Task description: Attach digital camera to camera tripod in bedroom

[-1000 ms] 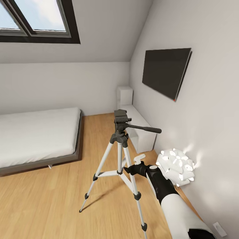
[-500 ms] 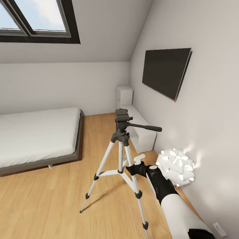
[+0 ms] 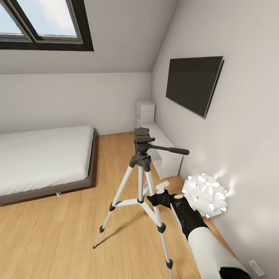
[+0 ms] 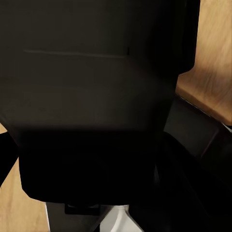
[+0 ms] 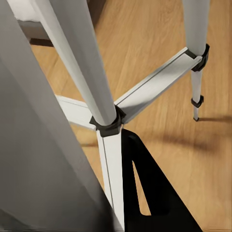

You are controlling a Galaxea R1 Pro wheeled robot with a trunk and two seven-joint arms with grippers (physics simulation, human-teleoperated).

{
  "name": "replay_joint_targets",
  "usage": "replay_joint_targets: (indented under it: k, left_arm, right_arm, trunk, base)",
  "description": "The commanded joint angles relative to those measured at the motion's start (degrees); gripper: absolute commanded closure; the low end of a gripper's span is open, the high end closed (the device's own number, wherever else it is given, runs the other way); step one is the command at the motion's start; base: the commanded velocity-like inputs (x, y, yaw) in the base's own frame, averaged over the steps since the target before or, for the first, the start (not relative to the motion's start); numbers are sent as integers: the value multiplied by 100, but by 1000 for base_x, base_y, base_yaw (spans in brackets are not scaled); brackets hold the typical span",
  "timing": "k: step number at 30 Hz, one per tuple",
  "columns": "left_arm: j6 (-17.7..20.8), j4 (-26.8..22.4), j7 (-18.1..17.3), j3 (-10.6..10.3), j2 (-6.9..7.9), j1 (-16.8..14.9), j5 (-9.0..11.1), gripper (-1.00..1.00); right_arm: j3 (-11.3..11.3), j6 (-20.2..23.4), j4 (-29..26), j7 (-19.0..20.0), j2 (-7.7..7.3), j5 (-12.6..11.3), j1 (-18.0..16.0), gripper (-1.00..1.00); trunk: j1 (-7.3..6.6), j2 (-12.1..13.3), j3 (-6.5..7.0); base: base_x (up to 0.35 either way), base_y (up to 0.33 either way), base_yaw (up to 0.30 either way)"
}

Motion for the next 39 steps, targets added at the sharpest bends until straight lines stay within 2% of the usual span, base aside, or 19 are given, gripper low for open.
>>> replay_joint_targets:
  k: [1, 6, 13, 14, 16, 17, 19, 20, 22, 24, 26, 28, 29, 31, 32, 34, 36, 38, 39]
  left_arm:
    - [-10, 2, -19, -49, 1, -4, 49, 100]
    - [-33, -86, -11, -56, 34, -8, 26, 100]
    - [120, -645, -17, -59, 505, -44, 15, 100]
    - [259, -892, -20, -59, 676, -55, 18, 100]
    - [489, -1184, -22, -59, 865, -64, 17, 100]
    - [811, -1519, -23, -55, 1070, -74, 17, 100]
    - [1203, -1907, -22, -50, 1289, -97, 17, 100]
    - [1609, -2353, -19, -32, 1515, -147, 17, 100]
    - [2002, -2850, 15, 17, 1737, -230, 19, 100]
    - [2368, -3370, 108, 123, 1931, -333, 21, 100]
    - [2913, -4153, 423, 419, 2138, -505, 23, 100]
    - [3295, -4651, 736, 699, 2213, -626, 24, 100]
    - [3699, -5118, 1109, 1012, 2250, -773, 25, 100]
    - [4116, -5546, 1511, 1312, 2263, -956, 28, 100]
    - [4528, -5925, 1910, 1565, 2252, -1174, 34, 100]
    - [5099, -6388, 2444, 1835, 2189, -1566, 35, 100]
    - [5525, -6687, 2870, 1979, 2092, -2034, 38, 100]
    - [5690, -6798, 3094, 2033, 2024, -2378, 45, 100]
    - [5791, -6854, 3272, 2070, 1956, -2732, 54, 100]
  right_arm:
    - [-42, 32, 29, 66, 12, 78, 0, 100]
    - [-42, 38, 86, 91, 12, 117, 0, 100]
    - [-42, 39, 88, 83, 12, 128, 1, 100]
    - [-42, 39, 88, 73, 12, 132, 1, 100]
    - [-42, 39, 88, 67, 12, 137, 1, 100]
    - [-42, 39, 88, 63, 12, 141, 1, 100]
    - [-39, 39, 88, 61, 12, 143, 1, 100]
    - [-37, 39, 88, 59, 12, 145, 1, 100]
    - [-36, 39, 88, 58, 12, 146, 1, 100]
    - [-35, 39, 88, 58, 12, 146, 1, 100]
    - [-34, 39, 88, 57, 12, 147, 1, 100]
    - [-34, 39, 88, 57, 12, 147, 1, 100]
    - [-34, 39, 88, 57, 12, 147, 1, 100]
    - [-33, 39, 88, 57, 12, 147, 1, 100]
    - [-33, 39, 88, 57, 12, 147, 1, 100]
    - [-33, 39, 88, 57, 12, 147, 1, 100]
    - [-33, 39, 88, 57, 12, 147, 1, 100]
    - [-33, 39, 88, 57, 12, 147, 1, 100]
    - [-33, 39, 88, 60, 12, 147, 1, 100]
  trunk:
    - [4, -9, -13]
    - [4, -9, -13]
    - [4, -9, -13]
    - [4, -9, -13]
    - [4, -9, -13]
    - [4, -9, -13]
    - [4, -9, -13]
    - [4, -9, -13]
    - [4, -9, -13]
    - [4, -9, -13]
    - [4, -9, -13]
    - [4, -9, -13]
    - [4, -9, -13]
    - [4, -9, -13]
    - [4, -9, -13]
    - [4, -9, -13]
    - [4, -9, -13]
    - [4, -9, -13]
    - [4, -9, -13]
  base:
    - [0, 0, 0]
    - [0, 0, 0]
    - [0, 0, 0]
    - [0, 0, 0]
    - [0, 0, 0]
    - [0, 0, 0]
    - [0, 0, 0]
    - [0, 0, 0]
    - [0, 0, 0]
    - [0, 0, 0]
    - [0, 0, 0]
    - [0, 0, 0]
    - [0, 0, 0]
    - [0, 0, 0]
    - [0, 0, 0]
    - [0, 0, 0]
    - [0, 0, 0]
    - [0, 0, 0]
    - [0, 0, 0]
